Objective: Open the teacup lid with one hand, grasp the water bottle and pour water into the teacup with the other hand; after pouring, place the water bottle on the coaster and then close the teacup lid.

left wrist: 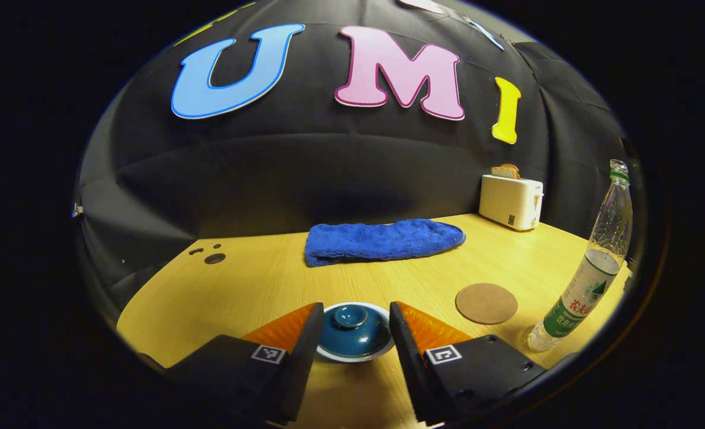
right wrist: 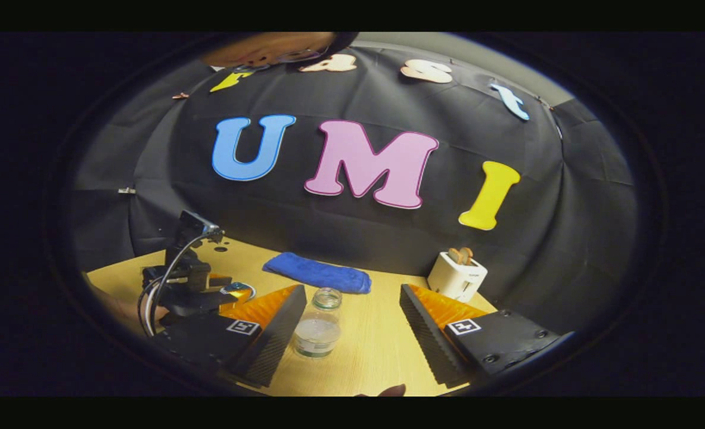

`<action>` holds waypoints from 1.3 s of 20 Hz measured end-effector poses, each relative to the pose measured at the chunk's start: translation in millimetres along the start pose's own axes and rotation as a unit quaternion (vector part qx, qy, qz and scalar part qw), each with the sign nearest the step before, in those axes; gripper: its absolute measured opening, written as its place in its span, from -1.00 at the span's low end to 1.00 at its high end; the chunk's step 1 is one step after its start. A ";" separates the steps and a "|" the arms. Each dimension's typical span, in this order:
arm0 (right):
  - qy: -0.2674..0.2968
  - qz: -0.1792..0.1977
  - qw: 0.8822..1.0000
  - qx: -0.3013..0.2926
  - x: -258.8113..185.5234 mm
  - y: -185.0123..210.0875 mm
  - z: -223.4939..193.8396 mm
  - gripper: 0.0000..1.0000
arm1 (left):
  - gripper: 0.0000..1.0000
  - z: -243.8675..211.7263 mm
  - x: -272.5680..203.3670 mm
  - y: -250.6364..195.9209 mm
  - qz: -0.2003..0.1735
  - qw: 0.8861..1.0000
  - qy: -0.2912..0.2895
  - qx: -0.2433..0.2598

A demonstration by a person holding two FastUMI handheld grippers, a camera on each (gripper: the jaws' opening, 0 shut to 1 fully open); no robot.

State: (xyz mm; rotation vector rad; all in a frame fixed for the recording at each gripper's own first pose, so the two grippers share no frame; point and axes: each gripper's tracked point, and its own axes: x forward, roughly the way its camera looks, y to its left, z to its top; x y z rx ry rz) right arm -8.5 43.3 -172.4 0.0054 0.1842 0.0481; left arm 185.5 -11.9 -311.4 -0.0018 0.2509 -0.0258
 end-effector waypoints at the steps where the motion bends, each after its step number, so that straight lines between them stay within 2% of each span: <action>1: 0.002 0.000 1.000 0.001 0.5 0.6 -3.2 0.96 | 0.25 -0.7 0.4 0.8 0.002 1.000 0.000 0.001; 2: 0.005 0.000 1.000 0.002 1.0 1.7 -7.0 0.96 | 0.14 -0.5 0.9 1.6 0.003 1.000 0.000 0.001; 3: 0.009 0.001 1.000 0.002 1.9 3.3 -11.7 0.96 | 0.14 -0.5 1.1 1.0 0.001 1.000 -0.002 -0.001; 5: 0.018 0.002 1.000 -0.001 2.2 5.7 -22.7 0.96 | -0.05 -0.2 2.6 2.3 0.002 1.000 -0.004 -0.002; 6: 0.022 0.003 1.000 -0.001 2.8 7.2 -28.6 0.96 | -0.33 2.8 0.4 0.7 0.000 1.000 -0.007 0.000; 9: 0.037 0.005 0.999 0.002 1.8 11.8 -47.9 0.96 | -0.43 3.9 -3.3 -1.3 -0.004 1.000 -0.010 0.000; 12: 0.049 0.003 0.999 0.007 3.0 15.3 -69.1 0.96 | -0.39 15.7 -11.9 -1.4 -0.006 1.000 -0.021 -0.010; 13: 0.054 0.002 0.998 0.011 4.7 16.5 -77.1 0.96 | -0.31 20.9 -16.3 -1.3 -0.007 1.000 -0.026 -0.013; 14: 0.059 0.003 0.998 0.017 6.5 19.0 -85.4 0.96 | -0.39 28.0 -21.9 -1.1 -0.007 0.999 -0.032 -0.018; 18: 0.075 0.002 0.996 0.049 20.2 27.5 -116.6 0.96 | -0.39 52.1 -42.6 6.2 -0.003 0.999 -0.048 -0.026; 19: 0.079 0.002 0.995 0.054 25.1 29.6 -124.8 0.96 | -0.46 56.6 -47.8 9.8 0.000 0.998 -0.051 -0.026; 21: 0.088 0.009 0.995 0.053 36.3 38.0 -140.0 0.96 | -0.39 63.2 -57.9 17.9 0.007 0.998 -0.054 -0.027; 26: 0.102 0.022 0.993 0.052 60.3 50.5 -159.1 0.96 | -0.39 65.7 -73.3 39.5 0.031 0.998 -0.050 -0.031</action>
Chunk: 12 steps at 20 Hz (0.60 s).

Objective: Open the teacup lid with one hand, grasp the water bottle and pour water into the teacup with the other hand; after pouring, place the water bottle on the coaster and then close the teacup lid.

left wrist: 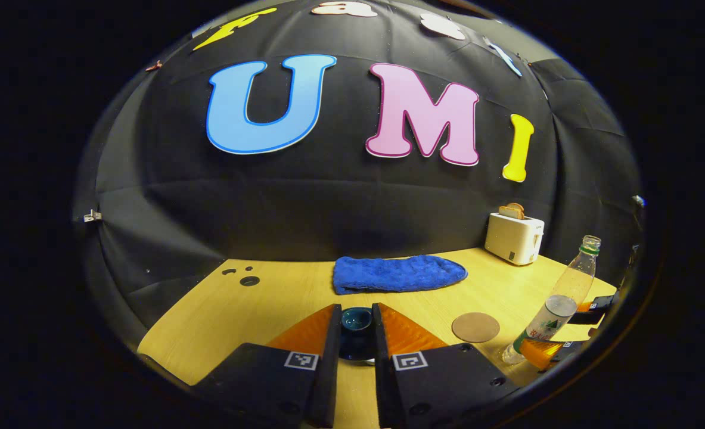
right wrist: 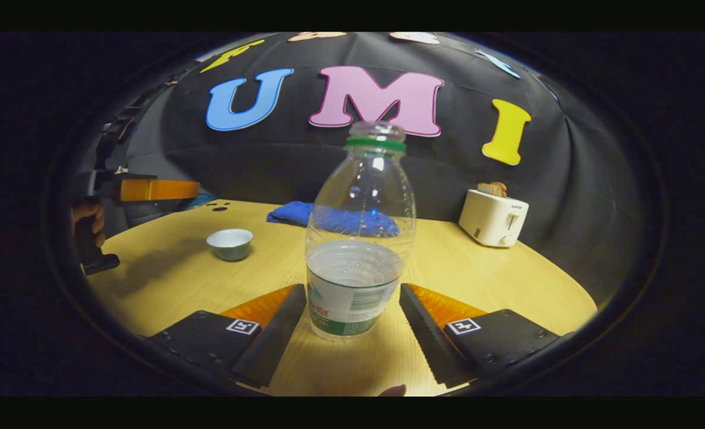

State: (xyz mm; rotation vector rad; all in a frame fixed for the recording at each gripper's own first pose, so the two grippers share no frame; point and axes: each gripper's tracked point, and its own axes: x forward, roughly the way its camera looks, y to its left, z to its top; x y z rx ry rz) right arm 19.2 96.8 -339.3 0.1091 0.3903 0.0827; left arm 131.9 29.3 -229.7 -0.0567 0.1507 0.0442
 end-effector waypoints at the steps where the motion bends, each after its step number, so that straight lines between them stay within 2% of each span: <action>1: 0.000 -0.003 1.000 0.004 10.3 -0.3 1.9 0.93 | -0.39 -1.5 -1.9 4.6 0.005 1.000 0.002 0.000; 2: 0.004 -0.002 1.000 0.004 3.3 -0.2 10.0 0.53 | -0.39 -1.8 -3.9 8.1 0.010 1.000 0.003 -0.001; 4: 0.003 -0.012 0.999 -0.031 8.9 -4.0 23.9 0.55 | -0.46 -2.4 -7.7 14.3 0.018 1.000 0.005 -0.004; 7: -0.005 -0.030 0.991 -0.130 20.4 -10.1 49.8 0.55 | -0.39 -1.4 -14.8 24.7 0.032 0.999 0.004 -0.009; 12: -0.013 -0.030 0.954 -0.298 48.2 -1.9 76.5 0.52 | -0.39 3.0 -30.8 44.2 0.053 0.998 0.005 -0.013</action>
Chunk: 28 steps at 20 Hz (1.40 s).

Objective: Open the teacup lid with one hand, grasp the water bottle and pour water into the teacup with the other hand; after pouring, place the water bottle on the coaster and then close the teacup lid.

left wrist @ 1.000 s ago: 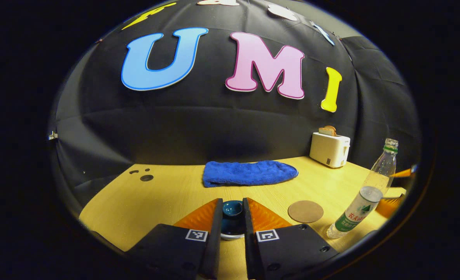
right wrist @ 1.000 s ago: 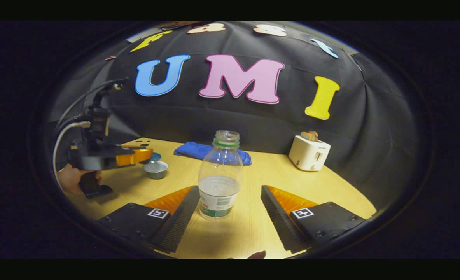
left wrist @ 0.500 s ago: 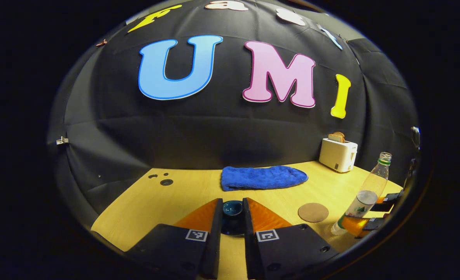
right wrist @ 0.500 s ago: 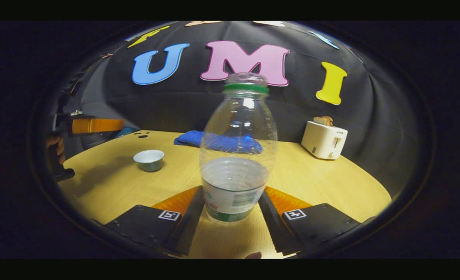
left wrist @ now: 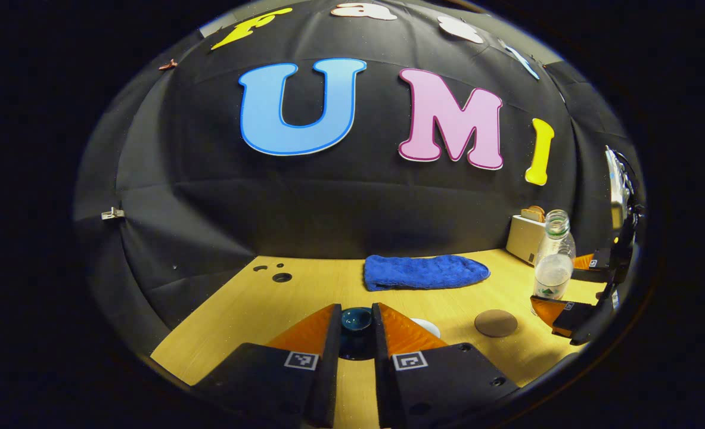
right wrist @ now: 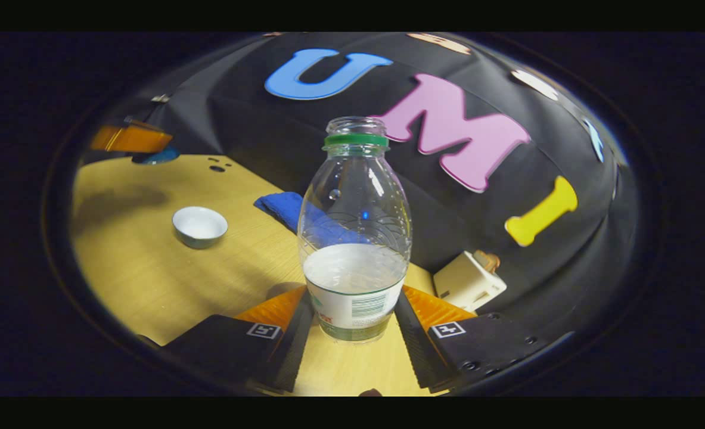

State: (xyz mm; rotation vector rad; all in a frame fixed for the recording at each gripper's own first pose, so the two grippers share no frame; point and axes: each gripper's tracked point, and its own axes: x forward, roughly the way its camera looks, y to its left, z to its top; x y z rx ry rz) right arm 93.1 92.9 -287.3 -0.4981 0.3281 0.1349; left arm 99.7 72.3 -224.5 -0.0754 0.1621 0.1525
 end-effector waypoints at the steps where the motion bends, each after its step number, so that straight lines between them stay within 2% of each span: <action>1: -0.002 0.006 1.000 -0.027 4.8 4.1 4.3 0.52 | -0.39 -1.1 -4.3 3.3 0.003 1.000 0.002 -0.004; 3: -0.003 0.017 0.996 -0.082 14.8 11.8 11.9 0.50 | -0.39 -4.6 -11.7 9.3 0.009 1.000 0.008 -0.011; 4: -0.002 0.020 0.994 -0.110 19.7 15.7 14.9 0.43 | -0.46 -5.8 -15.1 12.8 0.012 1.000 0.012 -0.015; 5: 0.002 0.014 0.990 -0.137 26.4 14.0 15.2 0.43 | -0.46 -8.5 -18.2 15.3 0.015 1.000 0.015 -0.019; 6: 0.007 0.008 0.986 -0.166 33.1 13.6 14.2 0.51 | -0.46 -9.4 -20.9 17.6 0.017 0.999 0.017 -0.024; 7: 0.011 0.003 0.981 -0.195 38.6 13.4 14.9 0.51 | -0.39 -11.0 -23.3 19.4 0.019 0.999 0.019 -0.028; 8: 0.015 -0.002 0.975 -0.222 42.9 13.3 16.0 0.51 | -0.46 -12.2 -24.9 21.0 0.020 0.999 0.021 -0.031; 9: 0.015 -0.002 0.970 -0.242 47.2 14.9 16.7 0.50 | -0.39 -14.4 -26.1 22.7 0.022 0.999 0.023 -0.032; 13: 0.018 0.005 0.955 -0.295 53.6 23.0 15.9 0.50 | -0.39 -17.0 -28.3 30.6 0.028 0.999 0.025 -0.031; 18: 0.018 0.010 0.932 -0.363 69.5 29.2 19.6 0.50 | -0.39 -20.5 -30.4 36.6 0.031 0.999 0.028 -0.030; 19: 0.017 0.010 0.927 -0.374 70.0 29.5 20.3 0.50 | -0.46 -21.9 -31.3 36.8 0.031 0.999 0.029 -0.030; 20: 0.016 0.010 0.922 -0.387 71.5 29.7 20.2 0.50 | -0.39 -22.1 -31.7 37.5 0.031 0.999 0.030 -0.031; 28: 0.003 0.009 0.884 -0.467 74.6 18.7 20.2 0.50 | -0.39 -27.5 -30.6 40.9 0.034 0.998 0.034 -0.039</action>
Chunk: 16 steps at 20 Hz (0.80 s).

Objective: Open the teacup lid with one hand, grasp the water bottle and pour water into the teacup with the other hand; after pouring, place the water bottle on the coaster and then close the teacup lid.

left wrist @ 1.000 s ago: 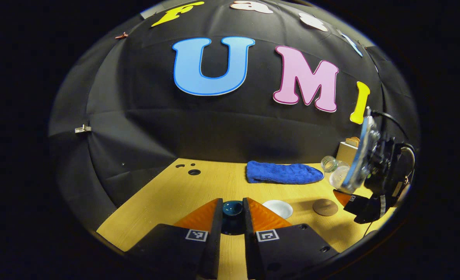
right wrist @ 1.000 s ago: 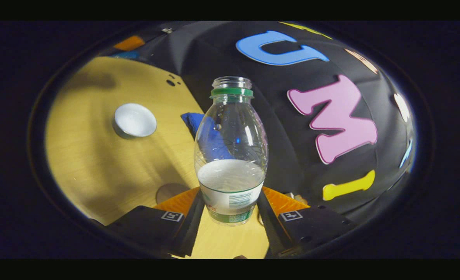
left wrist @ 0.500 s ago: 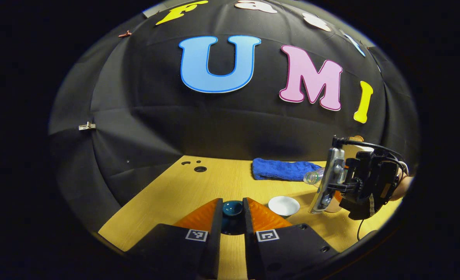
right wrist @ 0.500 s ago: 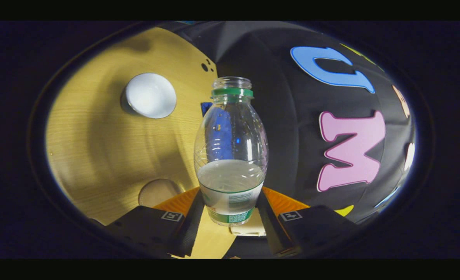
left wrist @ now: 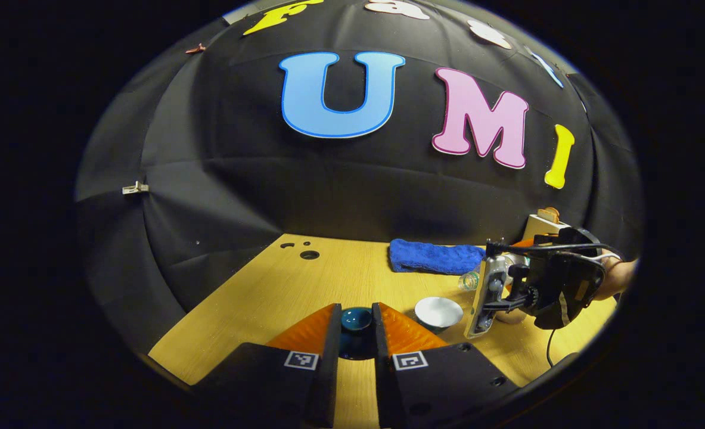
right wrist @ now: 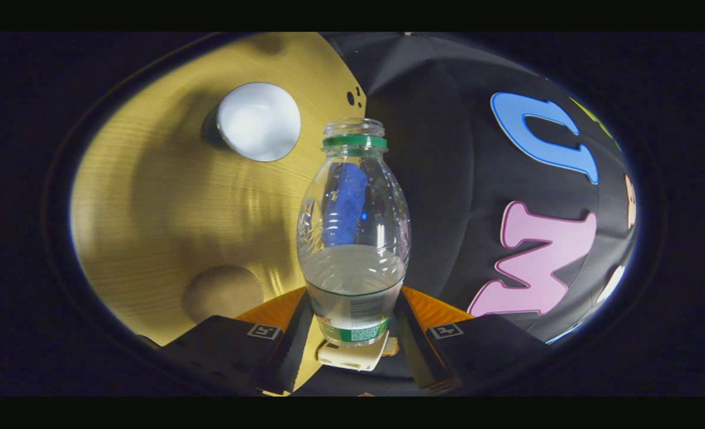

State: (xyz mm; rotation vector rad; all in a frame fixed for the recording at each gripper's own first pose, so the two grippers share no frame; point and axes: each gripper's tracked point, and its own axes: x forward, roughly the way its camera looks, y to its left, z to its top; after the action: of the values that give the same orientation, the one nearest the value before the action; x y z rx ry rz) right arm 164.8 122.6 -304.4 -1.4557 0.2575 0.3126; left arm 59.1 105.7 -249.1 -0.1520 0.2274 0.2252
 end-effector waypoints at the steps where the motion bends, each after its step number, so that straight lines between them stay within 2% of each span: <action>1: -0.003 -0.003 1.000 -0.011 0.6 -1.1 -1.2 0.49 | -0.39 -1.8 0.0 0.5 0.001 1.000 0.002 -0.001; 5: -0.007 -0.009 0.999 -0.044 -5.2 -3.7 -2.6 0.49 | -0.39 -5.5 1.4 2.8 0.005 1.000 0.006 -0.004; 6: -0.010 -0.011 0.999 -0.051 -6.0 -3.8 -2.0 0.42 | -0.39 -5.3 1.3 3.2 0.005 1.000 0.007 -0.005; 7: -0.012 -0.013 0.998 -0.059 -6.7 -4.7 -2.8 0.49 | -0.39 -6.2 1.8 3.8 0.006 1.000 0.007 -0.005; 16: -0.020 -0.025 0.995 -0.096 -1.0 -11.6 -7.4 0.50 | -0.39 -7.5 4.9 4.3 0.008 1.000 0.006 -0.001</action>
State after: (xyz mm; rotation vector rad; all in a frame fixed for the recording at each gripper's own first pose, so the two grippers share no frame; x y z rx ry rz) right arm 168.2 114.2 -294.0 -1.6405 0.1612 0.3316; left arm 61.2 109.5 -258.0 -0.1540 0.2395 0.2406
